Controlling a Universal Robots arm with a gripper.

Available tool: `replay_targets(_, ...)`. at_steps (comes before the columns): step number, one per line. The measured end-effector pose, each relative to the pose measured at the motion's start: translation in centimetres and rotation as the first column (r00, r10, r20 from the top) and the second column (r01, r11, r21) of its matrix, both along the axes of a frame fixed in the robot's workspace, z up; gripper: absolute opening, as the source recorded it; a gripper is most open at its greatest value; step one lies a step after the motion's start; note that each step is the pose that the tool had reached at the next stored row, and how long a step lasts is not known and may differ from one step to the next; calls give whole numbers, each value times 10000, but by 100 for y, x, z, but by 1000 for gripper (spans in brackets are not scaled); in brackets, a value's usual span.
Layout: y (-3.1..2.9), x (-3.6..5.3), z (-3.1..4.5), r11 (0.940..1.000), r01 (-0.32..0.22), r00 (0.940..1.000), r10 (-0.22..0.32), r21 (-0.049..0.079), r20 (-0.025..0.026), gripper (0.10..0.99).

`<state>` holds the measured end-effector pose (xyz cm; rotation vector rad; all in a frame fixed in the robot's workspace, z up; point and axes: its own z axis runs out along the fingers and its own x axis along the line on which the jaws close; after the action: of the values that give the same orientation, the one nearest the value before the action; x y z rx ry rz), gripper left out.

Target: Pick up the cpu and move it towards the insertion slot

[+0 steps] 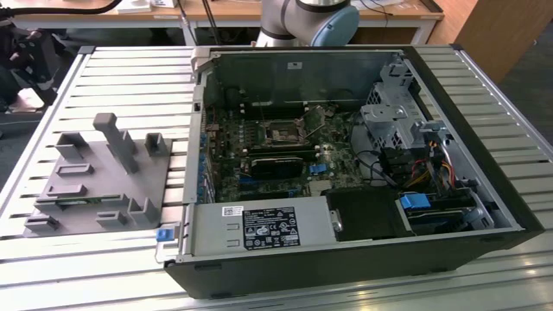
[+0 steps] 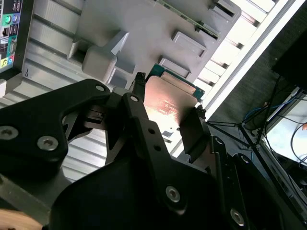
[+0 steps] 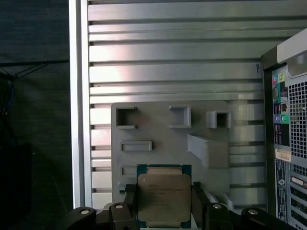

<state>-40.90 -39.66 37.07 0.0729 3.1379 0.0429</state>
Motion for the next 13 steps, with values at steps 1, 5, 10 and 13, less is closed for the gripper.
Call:
replay_targets(1,1,0,18,10000,-1,10000,1,-1,0,537)
replay_targets(5,2,0,109,10000,0,10000,0,0,1,537)
replay_targets(10,4,4,211,10000,1,10000,-1,0,0,537)
replay_targets(13,4,31,221,10000,0,10000,0,0,1,537)
